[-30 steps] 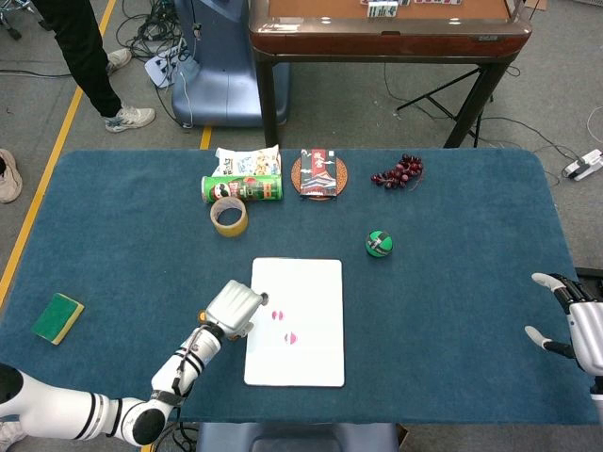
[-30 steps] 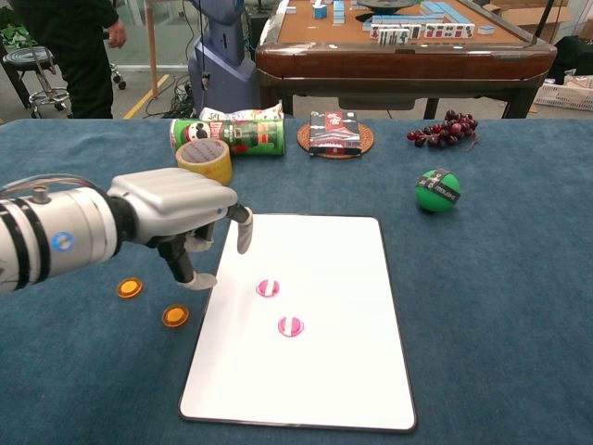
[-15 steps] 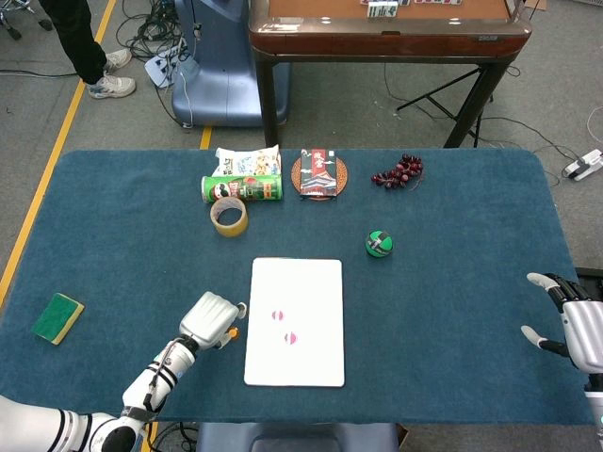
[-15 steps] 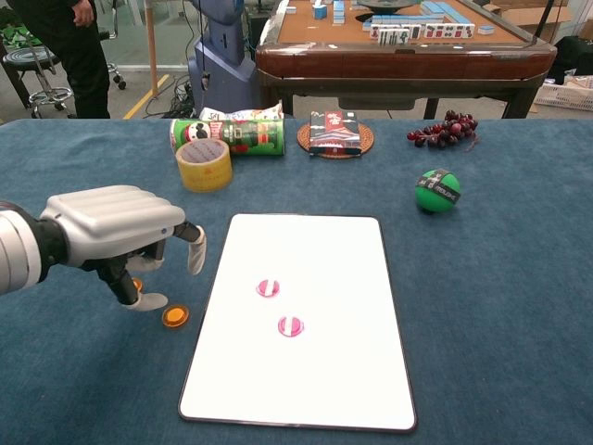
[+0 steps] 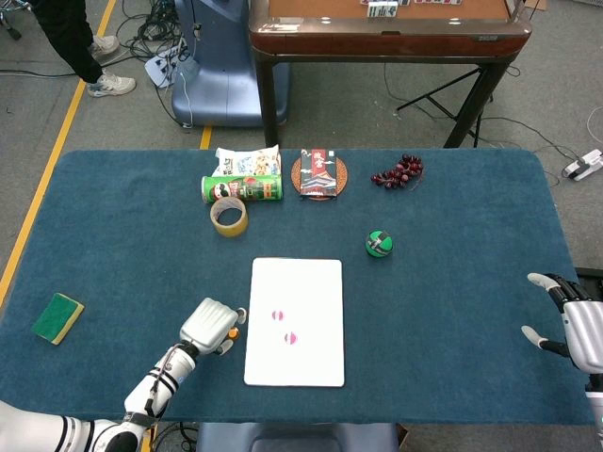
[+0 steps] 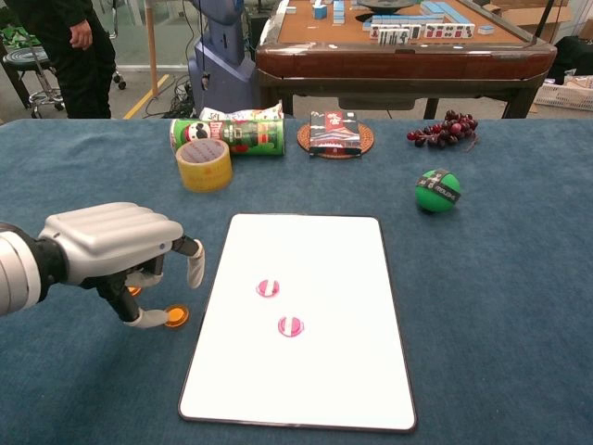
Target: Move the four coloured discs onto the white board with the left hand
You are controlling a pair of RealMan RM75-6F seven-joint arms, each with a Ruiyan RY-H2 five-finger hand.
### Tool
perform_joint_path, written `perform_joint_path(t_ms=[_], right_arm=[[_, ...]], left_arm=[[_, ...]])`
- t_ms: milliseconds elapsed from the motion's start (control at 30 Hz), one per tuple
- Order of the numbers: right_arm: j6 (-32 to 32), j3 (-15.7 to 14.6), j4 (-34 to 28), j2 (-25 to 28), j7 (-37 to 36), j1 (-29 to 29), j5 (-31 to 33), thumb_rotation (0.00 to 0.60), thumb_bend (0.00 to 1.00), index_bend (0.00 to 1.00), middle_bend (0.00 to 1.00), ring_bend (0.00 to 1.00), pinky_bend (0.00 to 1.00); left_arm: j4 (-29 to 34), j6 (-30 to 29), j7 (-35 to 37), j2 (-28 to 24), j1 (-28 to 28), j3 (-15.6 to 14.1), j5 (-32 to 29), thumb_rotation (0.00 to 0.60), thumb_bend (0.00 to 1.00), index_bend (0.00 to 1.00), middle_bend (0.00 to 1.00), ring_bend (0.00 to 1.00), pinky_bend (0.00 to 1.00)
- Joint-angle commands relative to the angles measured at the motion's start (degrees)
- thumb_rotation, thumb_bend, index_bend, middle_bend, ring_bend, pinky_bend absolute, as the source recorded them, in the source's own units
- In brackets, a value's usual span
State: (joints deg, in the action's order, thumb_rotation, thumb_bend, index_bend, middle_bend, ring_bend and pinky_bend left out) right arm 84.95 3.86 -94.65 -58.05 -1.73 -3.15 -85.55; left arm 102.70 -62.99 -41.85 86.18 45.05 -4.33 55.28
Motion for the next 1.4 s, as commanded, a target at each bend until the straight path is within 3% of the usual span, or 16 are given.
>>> perform_joint_path(t_ms=[33,767,1400], right_arm=[[0.05,-0.01,0.0,0.01,-0.01,0.02,-0.03,0.6,0.0,0.25,0.27,0.29,0.48],[0.1,-0.06,0.07,0.12,-0.34,0.04,-0.07,0.6,0.0,0.25,0.27,0.29,0.48],[0.09,-0.09,0.07,0.07,-0.27,0.02,-0.09,0.6,0.0,0.25,0.27,0.29,0.48]], left_arm=[[-0.14,-0.01,-0.13,0.46,-0.38,0.21,-0.45,0.6,0.28,0.5,1.0,1.0,1.0],[-3.94,1.21,-1.63,3.83,-1.48,1.9,-4.03,0.6,0.27,0.48,1.0,1.0,1.0],[-5.26,1.87,-2.52,4.53,-1.74,2.52,-5.53,0.6,0.27,0.57,1.0,1.0,1.0]])
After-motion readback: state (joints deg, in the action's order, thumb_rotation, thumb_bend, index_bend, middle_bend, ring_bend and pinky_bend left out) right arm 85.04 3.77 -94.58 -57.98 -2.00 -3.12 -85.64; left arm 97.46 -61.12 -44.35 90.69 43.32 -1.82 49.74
